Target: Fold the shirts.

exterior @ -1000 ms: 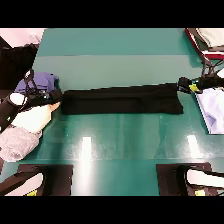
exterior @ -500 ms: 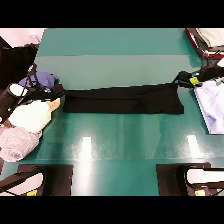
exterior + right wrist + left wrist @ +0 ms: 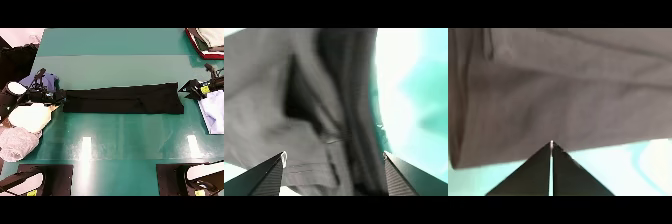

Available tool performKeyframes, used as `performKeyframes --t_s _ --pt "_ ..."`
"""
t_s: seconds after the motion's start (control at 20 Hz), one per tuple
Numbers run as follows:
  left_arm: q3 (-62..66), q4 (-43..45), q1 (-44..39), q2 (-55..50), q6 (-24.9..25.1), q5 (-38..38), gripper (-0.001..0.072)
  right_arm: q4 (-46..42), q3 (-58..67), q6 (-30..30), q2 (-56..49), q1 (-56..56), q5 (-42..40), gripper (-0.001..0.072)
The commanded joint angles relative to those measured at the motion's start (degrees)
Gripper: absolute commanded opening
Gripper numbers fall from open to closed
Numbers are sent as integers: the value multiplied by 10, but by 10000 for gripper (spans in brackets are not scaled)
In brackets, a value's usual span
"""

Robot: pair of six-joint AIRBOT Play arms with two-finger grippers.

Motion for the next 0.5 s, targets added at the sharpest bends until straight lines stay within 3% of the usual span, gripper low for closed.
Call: performKeyframes --t_s 0.0,0.2,0.35,0.45 --pt "1 -12 0 0 1 -51 24 18 1 -55 -43 -13 15 688" --pt "1 -15 -37 -1 1 -40 24 74 1 -90 -72 -12 35 683" --pt "1 -15 -88 -1 -1 0 24 87 1 -99 -83 4 37 604" --pt "1 -20 -116 -1 -1 21 24 87 1 -110 -85 18 31 498"
